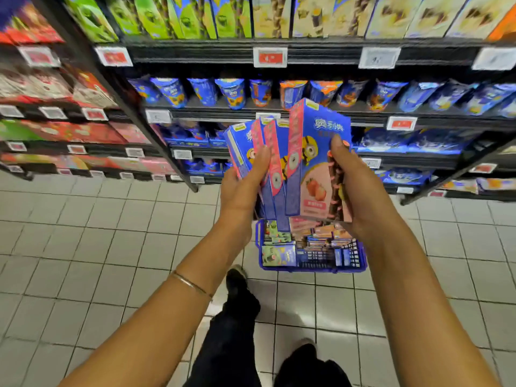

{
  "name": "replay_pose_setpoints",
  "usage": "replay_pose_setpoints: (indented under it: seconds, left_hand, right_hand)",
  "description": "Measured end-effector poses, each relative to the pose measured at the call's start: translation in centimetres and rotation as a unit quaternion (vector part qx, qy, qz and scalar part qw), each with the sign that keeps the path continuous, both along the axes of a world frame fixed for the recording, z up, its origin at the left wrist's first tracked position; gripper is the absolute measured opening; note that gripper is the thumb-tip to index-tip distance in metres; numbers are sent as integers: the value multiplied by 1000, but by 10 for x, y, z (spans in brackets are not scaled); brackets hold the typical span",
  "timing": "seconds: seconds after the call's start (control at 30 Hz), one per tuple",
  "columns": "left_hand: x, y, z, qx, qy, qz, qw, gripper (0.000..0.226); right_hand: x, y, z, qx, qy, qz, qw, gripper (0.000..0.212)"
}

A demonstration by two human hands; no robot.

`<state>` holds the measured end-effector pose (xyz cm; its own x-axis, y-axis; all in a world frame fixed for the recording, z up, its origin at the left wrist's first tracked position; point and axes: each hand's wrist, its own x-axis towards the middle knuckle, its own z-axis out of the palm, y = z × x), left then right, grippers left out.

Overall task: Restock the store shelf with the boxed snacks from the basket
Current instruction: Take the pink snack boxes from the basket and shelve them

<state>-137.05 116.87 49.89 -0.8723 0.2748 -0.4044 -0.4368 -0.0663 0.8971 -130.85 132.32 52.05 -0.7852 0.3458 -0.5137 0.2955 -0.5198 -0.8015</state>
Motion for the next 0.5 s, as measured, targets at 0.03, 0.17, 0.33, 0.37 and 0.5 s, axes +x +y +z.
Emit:
replay_pose_setpoints:
  seconds: [0.03, 0.17, 0.33, 0.37, 0.5]
  left_hand:
    - [-1, -7, 17, -3, 10, 12, 1000, 69]
    - [-11, -36, 62, 1, 69, 43, 997, 86]
    - [-55, -70, 96, 17, 125, 51, 991, 100]
    - [-67, -76, 102, 28, 127, 42, 991, 101]
    - [-119, -102, 125, 93, 101, 4, 991, 83]
  right_hand:
    - [-2, -6, 15, -13, 3, 5, 1000, 36]
    - [-22, -35, 61, -23, 38, 31, 999, 38]
    - [-74, -69, 116, 14, 72, 54, 996, 28]
    - [-87, -75, 125, 24, 69, 58, 996, 28]
    - [-142, -98, 160, 4, 68, 82, 994, 37]
